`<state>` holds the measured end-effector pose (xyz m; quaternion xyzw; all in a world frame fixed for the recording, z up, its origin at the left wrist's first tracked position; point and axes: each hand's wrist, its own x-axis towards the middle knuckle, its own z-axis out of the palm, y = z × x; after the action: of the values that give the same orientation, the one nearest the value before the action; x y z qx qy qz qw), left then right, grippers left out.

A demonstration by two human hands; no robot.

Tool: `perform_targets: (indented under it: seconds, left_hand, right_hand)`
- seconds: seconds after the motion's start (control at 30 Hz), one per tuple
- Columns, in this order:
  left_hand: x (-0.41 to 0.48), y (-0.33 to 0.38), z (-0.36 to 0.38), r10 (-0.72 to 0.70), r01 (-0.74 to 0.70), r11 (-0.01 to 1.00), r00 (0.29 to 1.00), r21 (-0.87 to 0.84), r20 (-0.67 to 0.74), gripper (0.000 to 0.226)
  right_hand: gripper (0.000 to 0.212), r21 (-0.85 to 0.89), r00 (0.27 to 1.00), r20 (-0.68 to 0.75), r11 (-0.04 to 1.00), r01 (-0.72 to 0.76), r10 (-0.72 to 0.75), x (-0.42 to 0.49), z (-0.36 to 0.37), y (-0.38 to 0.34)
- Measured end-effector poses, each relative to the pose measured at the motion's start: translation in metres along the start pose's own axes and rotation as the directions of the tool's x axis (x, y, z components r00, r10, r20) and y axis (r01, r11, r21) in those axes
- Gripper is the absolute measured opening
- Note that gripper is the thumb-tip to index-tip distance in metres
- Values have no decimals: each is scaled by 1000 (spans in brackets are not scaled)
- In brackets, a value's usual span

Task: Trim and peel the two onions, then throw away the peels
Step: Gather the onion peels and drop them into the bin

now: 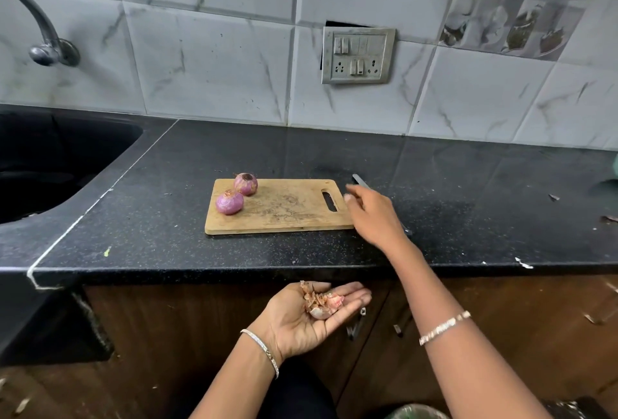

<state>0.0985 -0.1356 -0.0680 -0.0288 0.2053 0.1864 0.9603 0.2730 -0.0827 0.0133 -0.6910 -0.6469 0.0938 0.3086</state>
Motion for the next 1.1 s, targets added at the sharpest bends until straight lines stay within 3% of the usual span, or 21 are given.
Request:
perform_targets:
  seconds: [0.07, 0.13, 0.33, 0.47, 0.67, 0.77, 0.83, 0.93, 1.1]
  left_hand:
    - [0, 0, 0, 3, -3, 1000, 1000, 8, -8, 48]
    - [-1, 0, 1, 11, -11, 1000, 1000, 29, -13, 48]
    - [0, 1, 2, 11, -10, 999, 999, 31, -34, 47]
    - [5, 0, 4, 82, -78, 993, 996, 84, -46, 46]
    - [24, -11, 7, 161, -152, 982, 984, 114, -76, 34]
    - [29, -9, 6, 170, -148, 964, 982, 221, -82, 50]
    - [24, -11, 13, 147, -135, 973, 988, 186, -50, 33]
    - [17, -12, 14, 78, -75, 995, 995, 59, -55, 43]
    - [16, -10, 8, 7, -6, 1000, 997, 5, -72, 49]
  right_hand:
    - [56, 8, 987, 162, 1000, -27, 25, 17, 0, -1]
    - [65, -31, 973, 230, 999, -26, 33, 23, 5, -1]
    - [65, -107, 996, 89, 994, -11, 20, -24, 6, 9]
    - [66, -154, 999, 21, 988, 29, -26, -80, 3, 4]
    - [66, -96, 994, -38, 990, 99, -103, -146, 22, -25]
    - [43, 19, 977, -127, 985, 173, -169, -153, 21, -36]
    - [17, -4, 940, -269, 977, 215, -208, -135, 13, -31]
    - [18, -100, 941, -328, 993, 59, -89, -84, -8, -18]
    - [46, -321, 988, -72, 935, -152, 136, -29, -17, -7]
